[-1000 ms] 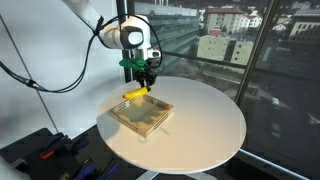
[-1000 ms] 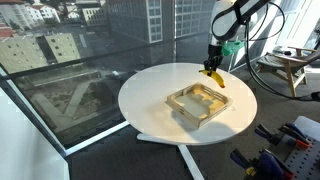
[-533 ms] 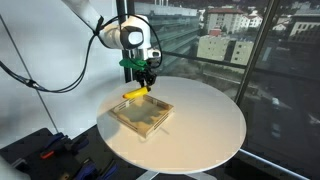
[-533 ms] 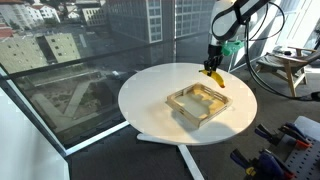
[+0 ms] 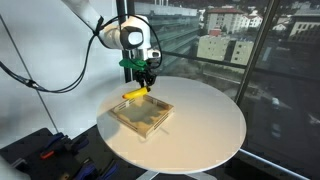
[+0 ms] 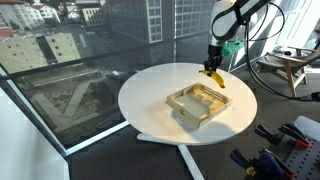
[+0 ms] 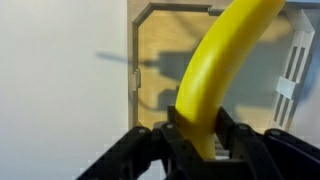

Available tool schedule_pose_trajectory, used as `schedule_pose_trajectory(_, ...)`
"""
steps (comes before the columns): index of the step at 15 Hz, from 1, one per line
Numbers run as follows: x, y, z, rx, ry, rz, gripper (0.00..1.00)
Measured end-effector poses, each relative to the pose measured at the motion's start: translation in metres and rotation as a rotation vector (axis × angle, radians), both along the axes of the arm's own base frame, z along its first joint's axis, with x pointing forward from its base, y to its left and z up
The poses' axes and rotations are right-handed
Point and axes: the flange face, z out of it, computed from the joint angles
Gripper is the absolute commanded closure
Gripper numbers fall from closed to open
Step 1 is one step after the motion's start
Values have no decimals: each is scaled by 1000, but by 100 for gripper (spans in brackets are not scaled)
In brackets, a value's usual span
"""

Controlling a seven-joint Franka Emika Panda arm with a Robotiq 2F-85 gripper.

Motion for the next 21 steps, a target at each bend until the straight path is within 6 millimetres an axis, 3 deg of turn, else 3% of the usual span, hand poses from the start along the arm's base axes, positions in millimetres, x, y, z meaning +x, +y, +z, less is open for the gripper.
schedule_pose_trajectory(6, 2, -11, 3, -2, -8, -16, 84)
schedule_pose_trajectory(13, 14, -51, 18, -14, -47, -73, 84)
schedule_pose_trajectory(21, 25, -88, 14, 37, -52, -115, 84)
